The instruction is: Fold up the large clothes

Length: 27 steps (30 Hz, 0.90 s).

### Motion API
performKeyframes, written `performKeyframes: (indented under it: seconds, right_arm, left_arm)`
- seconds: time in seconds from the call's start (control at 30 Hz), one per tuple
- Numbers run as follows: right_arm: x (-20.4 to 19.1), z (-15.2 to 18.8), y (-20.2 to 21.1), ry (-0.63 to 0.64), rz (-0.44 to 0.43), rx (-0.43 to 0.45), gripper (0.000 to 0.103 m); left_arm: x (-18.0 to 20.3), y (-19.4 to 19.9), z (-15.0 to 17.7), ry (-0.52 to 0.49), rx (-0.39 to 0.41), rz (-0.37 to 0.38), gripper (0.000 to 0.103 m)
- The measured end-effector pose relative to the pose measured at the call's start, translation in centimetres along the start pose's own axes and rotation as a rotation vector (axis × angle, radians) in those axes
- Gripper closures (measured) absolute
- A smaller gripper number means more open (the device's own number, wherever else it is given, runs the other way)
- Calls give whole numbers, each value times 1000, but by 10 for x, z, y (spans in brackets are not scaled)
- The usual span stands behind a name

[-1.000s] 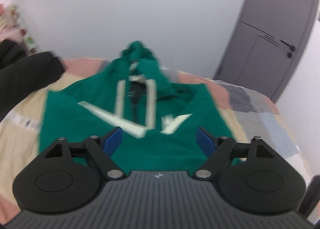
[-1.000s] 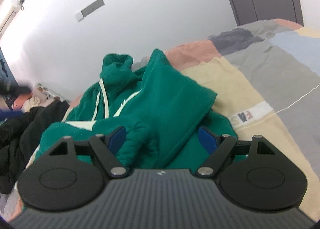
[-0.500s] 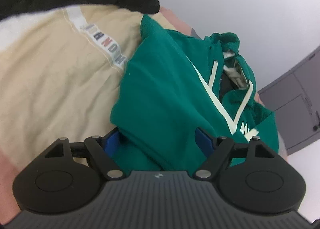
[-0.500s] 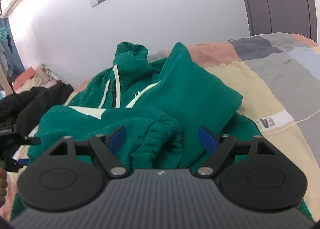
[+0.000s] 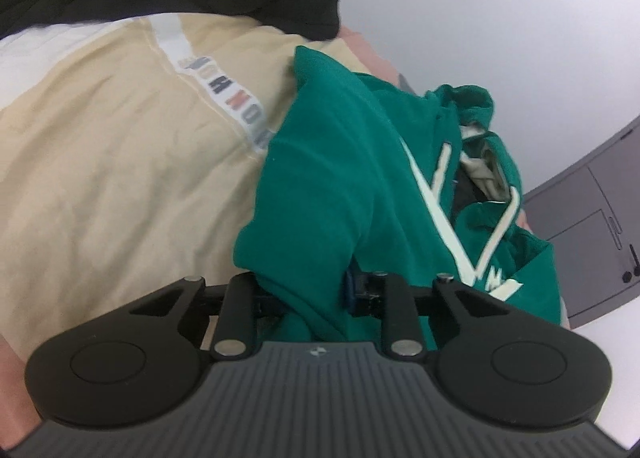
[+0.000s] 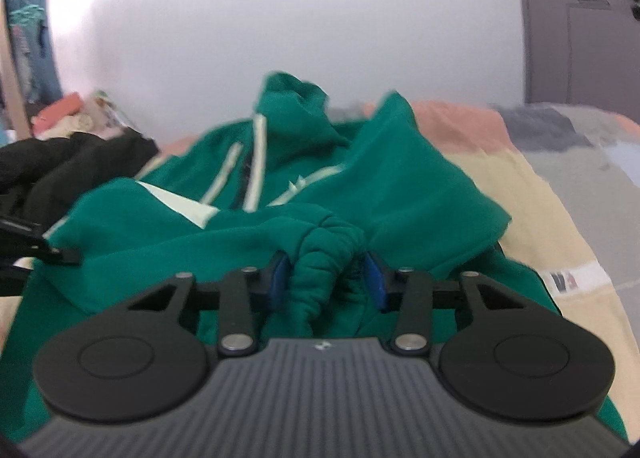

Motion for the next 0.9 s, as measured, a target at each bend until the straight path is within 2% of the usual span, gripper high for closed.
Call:
performKeyframes:
  seconds: [0.07, 0.23, 0.3, 0.4, 0.5, 0.57, 0.7, 0.77, 0.83, 0.9]
  right_arm:
    - [-5, 1, 1, 24, -3, -4, 59]
    - [8, 19, -18, 3, 54, -126, 60]
    - [9, 22, -19, 16, 60, -131, 59]
    - [7, 19, -17, 32, 63, -126, 59]
    - [10, 14, -10, -12, 41, -105, 58]
    - [11, 11, -1, -39, 28, -80, 55]
    - [5, 0, 7, -18, 32, -30, 56]
    - [0, -8, 15, 12, 32, 20, 54]
    - [-4, -14, 22, 30, 29, 69, 49]
    - [-8, -18, 26, 36, 13, 109, 48]
  left_arm:
    - [-2, -4, 1, -19, -5, -11, 74]
    - [-2, -5, 1, -37, -9, -12, 70]
    - [-1, 0, 2, -35, 12, -20, 67]
    - [6, 7, 5, -76, 32, -56, 58]
    - [15, 17, 10, -120, 50, -97, 37]
    - [20, 26, 14, -151, 88, -148, 37]
    - [33, 44, 22, -242, 180, -215, 37]
    - [43, 51, 27, -299, 223, -230, 37]
    - [54, 55, 32, -346, 232, -221, 37]
    - [62, 60, 37, -380, 258, -237, 37]
Point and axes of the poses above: each gripper's, at about its wrist camera, not at the fingertips, and y roughly against the way its jaws point, x to its right, z to its underside, the point moved 5 cm from there along -y, roughly the way its jaws point, and after that the axes turned 8 degrees about -z, right-handed, at the moved point
